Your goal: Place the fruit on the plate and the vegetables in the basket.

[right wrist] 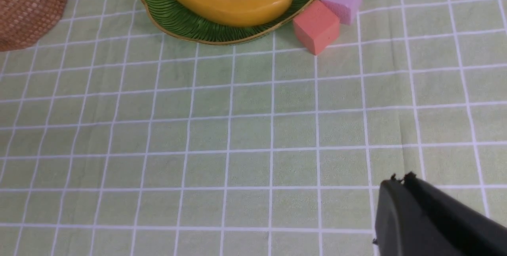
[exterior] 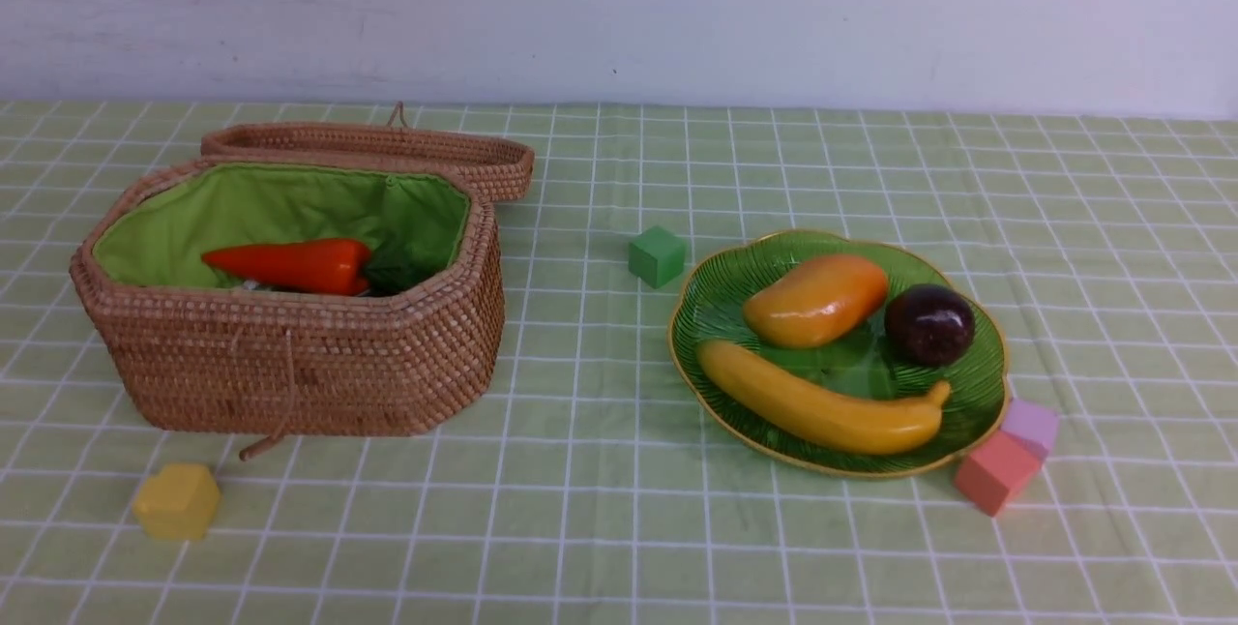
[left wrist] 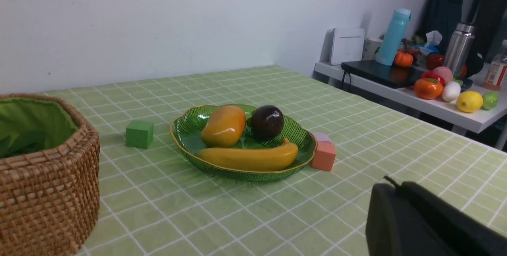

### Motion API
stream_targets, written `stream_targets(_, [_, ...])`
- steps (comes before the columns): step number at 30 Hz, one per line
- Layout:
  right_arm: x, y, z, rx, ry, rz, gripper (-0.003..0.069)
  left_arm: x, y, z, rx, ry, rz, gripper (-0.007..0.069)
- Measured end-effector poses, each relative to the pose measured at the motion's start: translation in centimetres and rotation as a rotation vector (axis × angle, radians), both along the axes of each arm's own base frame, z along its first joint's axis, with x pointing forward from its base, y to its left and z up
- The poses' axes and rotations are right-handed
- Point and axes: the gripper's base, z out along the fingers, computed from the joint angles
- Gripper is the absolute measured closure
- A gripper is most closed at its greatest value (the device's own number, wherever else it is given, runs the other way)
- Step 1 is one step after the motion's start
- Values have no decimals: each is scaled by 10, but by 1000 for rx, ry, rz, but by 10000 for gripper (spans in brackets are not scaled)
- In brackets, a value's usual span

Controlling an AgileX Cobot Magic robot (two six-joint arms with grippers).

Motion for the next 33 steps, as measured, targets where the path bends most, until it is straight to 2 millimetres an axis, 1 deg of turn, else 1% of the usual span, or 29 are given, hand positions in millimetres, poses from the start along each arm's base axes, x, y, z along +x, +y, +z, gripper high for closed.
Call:
stream_targets(8, [-1, 0, -1, 0, -4, -1, 641, 0, 0, -3, 11, 11, -1, 637])
stream_targets(12, [-7, -2, 0, -7, -35, -11, 637, 0, 0, -3, 12, 13, -2, 637])
stream_targets(14, [-12, -5, 0, -17, -66, -32, 636, 0, 0, -3, 12, 13, -2, 637])
stream_targets(16, [-19, -8, -4, -37, -117, -73, 636, 0, 0, -3, 13, 13, -2, 637])
stream_targets(21, [-20, -12, -20, -33, -274, -132, 634, 0, -1, -3, 14, 14, -2, 637])
stream_targets(23, [-17, -11, -30, -18, -351, -146, 634, 0, -1, -3, 15, 15, -2, 637])
stream_targets(24, [-13, -12, -39, -12, -420, -159, 634, 0, -1, -3, 15, 16, -2, 637])
stream_targets(25, [-11, -12, -45, -7, -443, -163, 634, 0, -1, -3, 15, 16, -2, 637])
stream_targets(26, [-6, -12, -66, 0, -474, -178, 634, 0, -1, -3, 15, 16, -2, 637])
stream_targets(29, [0, -14, -108, 15, -519, -206, 634, 0, -1, -3, 15, 16, -2, 637])
stream_targets(32, [2, -15, -143, 16, -545, -223, 633, 0, -1, -3, 15, 16, -2, 636])
stream_targets(33, [2, -15, -143, 16, -545, -223, 633, 0, -1, -3, 15, 16, -2, 636])
